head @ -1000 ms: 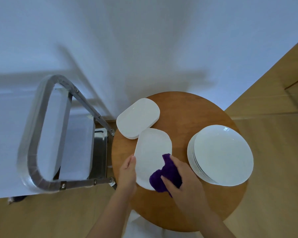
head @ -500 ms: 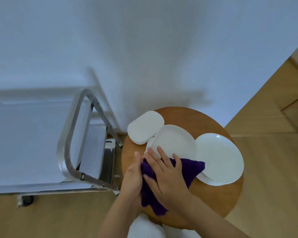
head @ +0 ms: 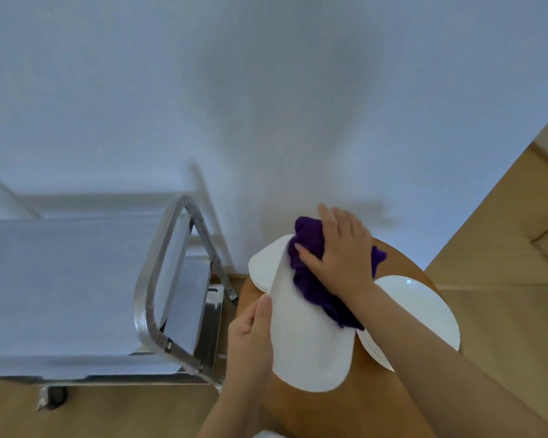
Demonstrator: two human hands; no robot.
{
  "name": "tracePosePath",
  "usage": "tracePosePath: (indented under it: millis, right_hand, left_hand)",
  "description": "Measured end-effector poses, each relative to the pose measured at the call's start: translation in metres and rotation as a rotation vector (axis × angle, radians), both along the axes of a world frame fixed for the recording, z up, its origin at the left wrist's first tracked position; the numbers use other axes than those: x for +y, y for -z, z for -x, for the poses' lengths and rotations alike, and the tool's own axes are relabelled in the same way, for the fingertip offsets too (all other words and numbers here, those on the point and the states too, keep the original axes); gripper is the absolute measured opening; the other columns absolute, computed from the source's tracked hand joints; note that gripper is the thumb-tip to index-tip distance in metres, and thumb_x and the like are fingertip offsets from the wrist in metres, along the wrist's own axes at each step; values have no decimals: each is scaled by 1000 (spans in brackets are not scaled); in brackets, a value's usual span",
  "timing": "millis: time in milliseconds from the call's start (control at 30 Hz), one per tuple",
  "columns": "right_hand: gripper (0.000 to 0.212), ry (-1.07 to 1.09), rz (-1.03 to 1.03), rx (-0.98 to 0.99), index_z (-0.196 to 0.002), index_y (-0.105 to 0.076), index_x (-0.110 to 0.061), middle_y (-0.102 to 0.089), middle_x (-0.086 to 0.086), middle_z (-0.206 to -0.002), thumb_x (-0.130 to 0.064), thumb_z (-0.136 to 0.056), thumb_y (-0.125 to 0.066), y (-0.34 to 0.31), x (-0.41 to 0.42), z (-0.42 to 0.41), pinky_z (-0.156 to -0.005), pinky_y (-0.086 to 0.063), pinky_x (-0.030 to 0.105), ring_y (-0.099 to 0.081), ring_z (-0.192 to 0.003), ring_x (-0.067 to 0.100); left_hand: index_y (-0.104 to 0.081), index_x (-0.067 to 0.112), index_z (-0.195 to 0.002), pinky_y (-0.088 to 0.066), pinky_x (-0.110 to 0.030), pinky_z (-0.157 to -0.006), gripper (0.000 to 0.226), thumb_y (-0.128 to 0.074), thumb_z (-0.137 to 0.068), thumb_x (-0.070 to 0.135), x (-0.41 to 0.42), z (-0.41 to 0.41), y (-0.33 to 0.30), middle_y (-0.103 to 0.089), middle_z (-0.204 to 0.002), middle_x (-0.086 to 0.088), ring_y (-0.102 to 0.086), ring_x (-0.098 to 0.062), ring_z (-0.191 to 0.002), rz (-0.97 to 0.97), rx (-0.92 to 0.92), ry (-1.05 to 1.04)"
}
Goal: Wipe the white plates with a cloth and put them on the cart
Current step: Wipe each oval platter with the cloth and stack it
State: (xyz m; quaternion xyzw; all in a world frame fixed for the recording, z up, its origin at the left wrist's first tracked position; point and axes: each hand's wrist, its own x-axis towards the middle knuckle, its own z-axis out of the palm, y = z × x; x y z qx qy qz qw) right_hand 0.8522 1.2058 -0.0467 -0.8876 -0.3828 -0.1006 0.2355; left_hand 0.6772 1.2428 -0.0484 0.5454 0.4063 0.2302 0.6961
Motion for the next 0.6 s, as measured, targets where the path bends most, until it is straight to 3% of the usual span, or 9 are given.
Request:
tracePosePath:
  millis: [100, 200, 300, 400, 467, 600]
  right_hand:
    - [87, 163, -52, 185, -147, -18, -19, -41, 13, -137, -65, -79, -47, 1, 0, -8, -88, -42, 44, -42, -120, 34]
    - [93, 277, -235, 425, -146, -10, -25, -45, 14, -130, -64, -76, -56, 6, -3, -9, -83, -44, 39, -50, -112, 32]
    - [87, 311, -447, 659, -142, -21, -23, -49, 5, -127, -54, -74, -65, 11, -2, -2, -80, -42, 29, -52, -107, 21]
    - [69, 236, -581, 769, -128, -40, -25, -57, -10, -109, -46, -69, -69, 11, -2, 8, -69, -41, 19, -57, -97, 10]
    - [68, 149, -613, 848, -130, -40, -30, -58, -15, -108, -41, -70, -70, 9, -5, 16, -70, -43, 17, -58, -97, 6]
    - [71, 58, -671, 963, -131, -36, -40, -57, -30, -104, -27, -71, -73, 8, -14, 38, -67, -44, 12, -58, -90, -10]
  left_hand:
    - [-65, 14, -65, -43, -40, -66, 41, -47, -96, 34, 3, -1, -4, -61, -66, -9, -52, -27, -67, -18, -33, -34]
    - [-63, 9, -67, -43, -35, -60, 42, -48, -96, 35, 6, -7, -10, -58, -62, -6, -50, -24, -61, -45, -45, -79]
    - [-65, 15, -65, -45, -33, -59, 41, -48, -96, 36, 10, -17, -16, -58, -63, -5, -52, -21, -61, -46, -67, -126]
    - [-68, 28, -58, -52, -32, -60, 44, -48, -97, 36, 16, -25, -19, -66, -65, 1, -61, -15, -62, 4, -94, -177]
    - [-68, 26, -58, -51, -25, -52, 45, -49, -97, 36, 20, -29, -18, -66, -60, 4, -63, -10, -56, 41, -119, -214]
    - [-72, 25, -67, -54, -30, -56, 39, -50, -97, 37, 24, -37, -19, -71, -68, 3, -68, -13, -63, 99, -199, -305]
